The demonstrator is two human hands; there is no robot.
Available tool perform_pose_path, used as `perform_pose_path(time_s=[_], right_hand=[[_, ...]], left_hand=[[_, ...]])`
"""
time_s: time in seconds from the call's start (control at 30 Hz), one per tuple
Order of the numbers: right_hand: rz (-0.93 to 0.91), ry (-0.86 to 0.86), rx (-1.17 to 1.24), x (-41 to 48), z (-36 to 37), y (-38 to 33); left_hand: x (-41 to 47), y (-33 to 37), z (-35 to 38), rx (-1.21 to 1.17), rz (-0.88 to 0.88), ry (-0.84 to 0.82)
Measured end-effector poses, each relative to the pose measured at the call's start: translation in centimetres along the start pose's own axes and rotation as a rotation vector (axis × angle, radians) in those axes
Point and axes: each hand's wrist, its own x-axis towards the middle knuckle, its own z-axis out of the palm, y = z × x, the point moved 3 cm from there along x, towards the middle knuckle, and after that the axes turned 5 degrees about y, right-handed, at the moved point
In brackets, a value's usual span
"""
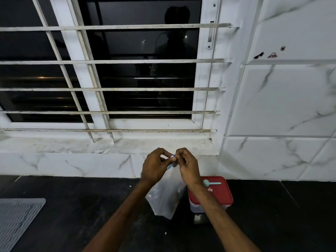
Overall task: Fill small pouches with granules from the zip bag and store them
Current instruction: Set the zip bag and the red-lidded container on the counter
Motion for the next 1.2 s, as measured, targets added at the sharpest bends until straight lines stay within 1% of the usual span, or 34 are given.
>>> perform_pose_path(time_s=[0.1, 0.2, 0.3, 0.37, 0.6, 0.67, 0.7, 0.73, 0.8, 0.83, 0.9, 1.03, 1.1, 1.17, 1.2], right_hand=[[-0.025, 0.011, -0.081, -0.3, 0.2, 0.7], [0.009, 0.064, -0.106, -0.5, 0.3, 1.1], [0.09, 0.193, -0.047, 0.2, -1.1, 1.8], [0.14, 0.266, -0.011, 0.8, -2.5, 2.5], [0.197, 0.383, 0.105, 1.9, -5.5, 4.8], [0.199, 0.378, 0.145, 1.7, -5.2, 4.5], [0.199, 0.379, 0.179, 1.5, -4.9, 4.4], [0.209, 0.383, 0.218, 1.5, -4.7, 4.4], [0.231, 0.36, 0.283, 1.5, -4.2, 4.4], [0.237, 0.327, 0.295, 1.5, -3.8, 4.5], [0.236, 0.26, 0.311, 1.3, -2.8, 4.5], [0.209, 0.173, 0.345, 0.7, -1.4, 4.0], [0.188, 0.136, 0.302, 0.4, -1.4, 3.7], [0.192, 0.119, 0.219, -0.2, -1.6, 3.3], [0.238, 0.12, 0.184, -0.6, -1.7, 3.2]], left_hand=[[-0.2, -0.2, 0.2, 0.086, -0.017, -0.027], [-0.5, -0.3, 0.3, 0.144, -0.042, -0.051], [-0.9, -0.5, -0.1, 0.223, -0.072, -0.084], [-1.3, -0.9, -0.7, 0.258, -0.059, -0.104], [-2.7, -2.9, -3.4, 0.345, -0.018, -0.155], [-3.0, -3.0, -3.7, 0.382, -0.007, -0.181], [-3.1, -3.0, -3.7, 0.36, -0.013, -0.225], [-3.2, -3.0, -3.6, 0.286, -0.034, -0.293], [-3.8, -2.4, -3.3, 0.048, -0.087, -0.442], [-4.0, -2.1, -3.1, -0.036, -0.1, -0.476], [-4.0, -1.7, -2.4, -0.057, -0.092, -0.473], [-3.7, -2.0, -0.6, 0.023, -0.087, -0.449], [-3.8, -2.6, -0.2, -0.025, -0.112, -0.444], [-3.8, -3.4, -0.4, -0.085, -0.15, -0.374], [-3.8, -3.8, -0.5, -0.101, -0.167, -0.317]])
